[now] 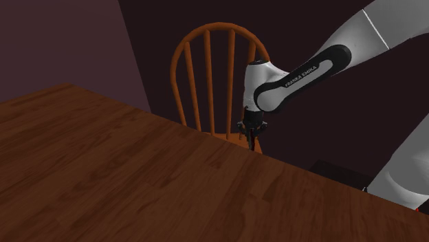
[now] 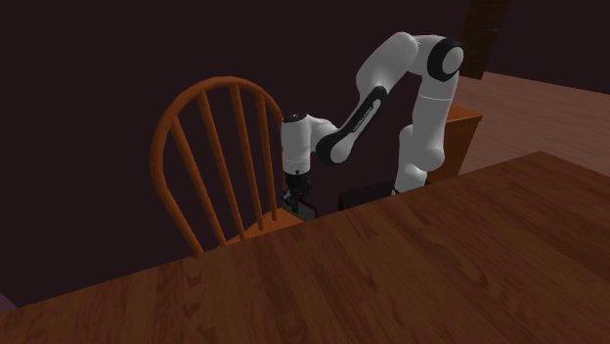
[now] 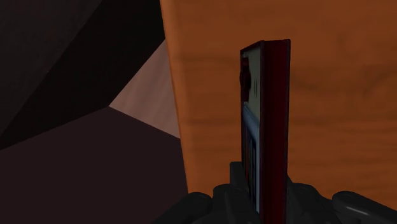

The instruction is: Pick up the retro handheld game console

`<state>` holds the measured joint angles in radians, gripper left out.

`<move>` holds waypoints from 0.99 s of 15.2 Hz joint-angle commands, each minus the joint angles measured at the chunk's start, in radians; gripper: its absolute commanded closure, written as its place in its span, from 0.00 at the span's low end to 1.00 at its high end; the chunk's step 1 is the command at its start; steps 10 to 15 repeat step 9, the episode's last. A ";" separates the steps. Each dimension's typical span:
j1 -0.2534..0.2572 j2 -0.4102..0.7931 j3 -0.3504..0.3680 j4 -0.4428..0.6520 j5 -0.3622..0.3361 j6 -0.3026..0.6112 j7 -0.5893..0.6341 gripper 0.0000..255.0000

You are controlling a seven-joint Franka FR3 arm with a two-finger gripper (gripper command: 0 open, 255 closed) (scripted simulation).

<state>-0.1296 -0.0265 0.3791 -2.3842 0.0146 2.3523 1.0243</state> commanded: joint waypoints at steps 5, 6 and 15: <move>0.001 -0.056 -0.003 0.028 0.026 -0.081 -0.019 1.00; 0.001 -0.065 -0.003 0.034 0.030 -0.095 -0.021 1.00; 0.002 -0.074 -0.005 0.041 0.033 -0.111 -0.024 1.00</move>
